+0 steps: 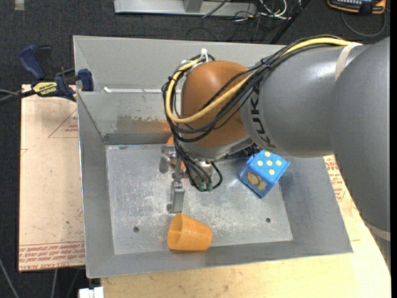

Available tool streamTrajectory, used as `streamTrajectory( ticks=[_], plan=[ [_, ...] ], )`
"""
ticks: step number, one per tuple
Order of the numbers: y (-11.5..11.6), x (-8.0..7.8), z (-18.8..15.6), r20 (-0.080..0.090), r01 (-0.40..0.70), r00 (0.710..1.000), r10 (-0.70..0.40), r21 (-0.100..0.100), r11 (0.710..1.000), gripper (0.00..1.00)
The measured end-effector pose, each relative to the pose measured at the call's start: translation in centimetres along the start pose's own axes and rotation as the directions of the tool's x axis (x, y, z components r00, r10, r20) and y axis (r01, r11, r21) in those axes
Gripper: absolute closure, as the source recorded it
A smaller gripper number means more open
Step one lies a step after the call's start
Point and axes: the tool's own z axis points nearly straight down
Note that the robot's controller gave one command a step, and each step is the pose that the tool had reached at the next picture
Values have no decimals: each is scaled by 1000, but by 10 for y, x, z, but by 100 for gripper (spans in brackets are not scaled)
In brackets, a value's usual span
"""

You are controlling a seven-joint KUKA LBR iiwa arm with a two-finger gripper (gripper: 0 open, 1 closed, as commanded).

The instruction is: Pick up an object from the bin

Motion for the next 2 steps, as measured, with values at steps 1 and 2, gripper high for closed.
streamTrajectory(
  ticks=[1, 2],
  plan=[
    [-1, -2, -5, 7, -4, 1000, 4, -1, 1000, 0],
    [-13, 27, 40, 8, 79, 997, -79, -1, 997, 0]
  ],
)
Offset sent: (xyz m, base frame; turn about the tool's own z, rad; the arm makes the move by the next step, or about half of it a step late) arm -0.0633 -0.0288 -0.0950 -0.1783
